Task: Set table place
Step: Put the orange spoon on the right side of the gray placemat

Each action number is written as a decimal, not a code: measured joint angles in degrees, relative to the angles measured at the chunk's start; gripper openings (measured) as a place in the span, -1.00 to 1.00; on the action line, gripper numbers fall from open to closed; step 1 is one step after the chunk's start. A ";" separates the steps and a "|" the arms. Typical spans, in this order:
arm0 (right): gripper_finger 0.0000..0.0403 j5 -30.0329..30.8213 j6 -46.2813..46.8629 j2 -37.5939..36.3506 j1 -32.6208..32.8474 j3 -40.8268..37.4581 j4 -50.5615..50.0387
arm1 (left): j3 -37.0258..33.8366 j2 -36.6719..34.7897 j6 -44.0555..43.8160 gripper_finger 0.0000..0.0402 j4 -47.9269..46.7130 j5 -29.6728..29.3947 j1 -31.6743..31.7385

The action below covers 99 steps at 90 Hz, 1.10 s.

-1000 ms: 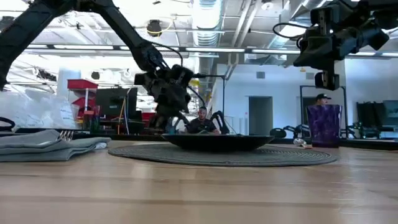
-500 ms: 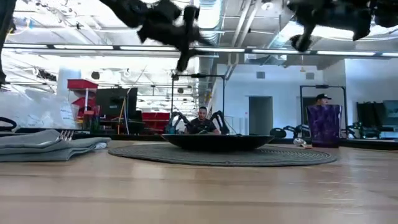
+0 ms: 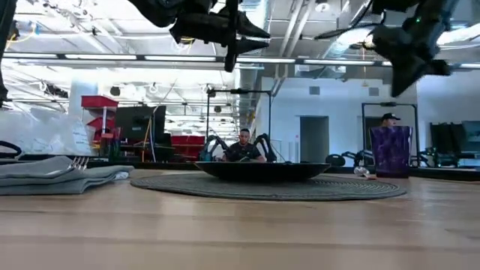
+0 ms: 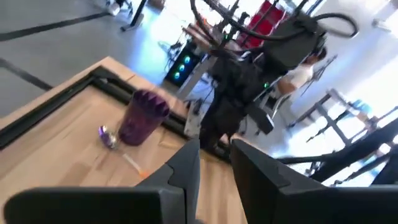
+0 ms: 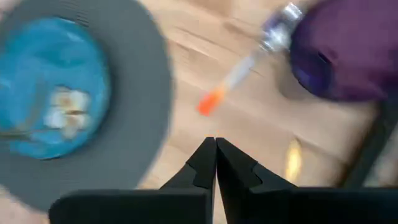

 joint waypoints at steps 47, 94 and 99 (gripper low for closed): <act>-1.00 1.68 11.04 12.69 6.85 -9.77 14.55 | -0.04 0.09 5.73 -0.63 -9.02 -0.04 0.04; -1.00 -2.64 4.74 13.46 -6.13 -12.55 23.40 | -0.04 0.09 7.15 -0.63 -12.38 0.00 0.04; -1.00 -2.23 4.08 13.46 -7.99 -12.55 23.10 | -0.04 0.09 7.15 -0.63 -12.41 0.00 0.04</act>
